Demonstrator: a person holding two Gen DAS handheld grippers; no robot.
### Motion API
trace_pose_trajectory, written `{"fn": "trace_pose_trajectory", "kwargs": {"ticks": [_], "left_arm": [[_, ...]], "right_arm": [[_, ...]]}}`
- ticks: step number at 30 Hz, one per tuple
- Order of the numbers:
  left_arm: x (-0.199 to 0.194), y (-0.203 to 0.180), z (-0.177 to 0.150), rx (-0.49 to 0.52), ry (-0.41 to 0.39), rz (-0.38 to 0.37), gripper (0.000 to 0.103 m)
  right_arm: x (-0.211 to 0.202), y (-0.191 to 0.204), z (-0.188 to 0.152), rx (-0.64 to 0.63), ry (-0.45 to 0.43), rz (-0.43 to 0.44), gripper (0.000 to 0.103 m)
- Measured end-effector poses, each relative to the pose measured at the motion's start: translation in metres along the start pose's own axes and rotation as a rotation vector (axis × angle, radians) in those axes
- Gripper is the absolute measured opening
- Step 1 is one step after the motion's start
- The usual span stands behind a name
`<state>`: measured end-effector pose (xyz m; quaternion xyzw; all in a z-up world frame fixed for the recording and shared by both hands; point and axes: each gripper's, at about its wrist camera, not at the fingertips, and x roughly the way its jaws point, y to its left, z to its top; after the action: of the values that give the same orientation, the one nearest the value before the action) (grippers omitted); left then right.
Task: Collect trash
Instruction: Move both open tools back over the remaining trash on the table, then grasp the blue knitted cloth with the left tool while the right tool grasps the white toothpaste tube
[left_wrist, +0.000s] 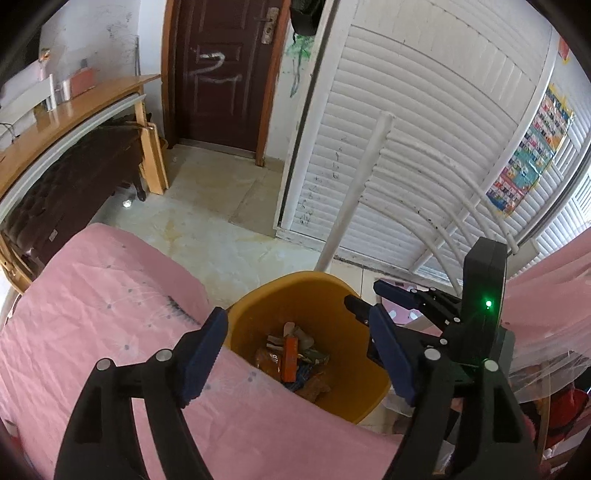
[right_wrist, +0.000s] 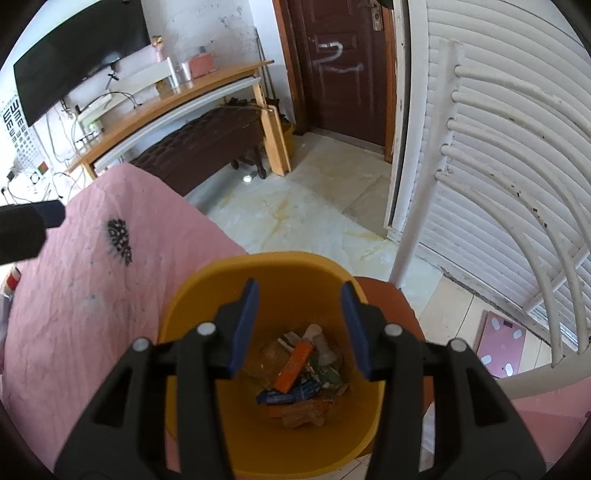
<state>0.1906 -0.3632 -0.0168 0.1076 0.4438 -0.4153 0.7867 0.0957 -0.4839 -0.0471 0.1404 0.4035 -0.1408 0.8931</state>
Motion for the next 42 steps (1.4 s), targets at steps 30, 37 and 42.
{"fn": "trace_pose_trajectory", "kwargs": {"ticks": [30, 37, 42], "left_arm": [[-0.154, 0.148, -0.095, -0.239, -0.154, 0.28, 0.075], [-0.196, 0.211, -0.136, -0.385, -0.197, 0.378, 0.076], [-0.209, 0.238, -0.154, -0.433, -0.206, 0.412, 0.076]], "right_arm": [[-0.04, 0.157, 0.016, -0.259, -0.072, 0.241, 0.071], [-0.046, 0.222, 0.007, -0.391, -0.044, 0.315, 0.072], [-0.054, 0.269, -0.004, -0.486, -0.029, 0.364, 0.072]]}}
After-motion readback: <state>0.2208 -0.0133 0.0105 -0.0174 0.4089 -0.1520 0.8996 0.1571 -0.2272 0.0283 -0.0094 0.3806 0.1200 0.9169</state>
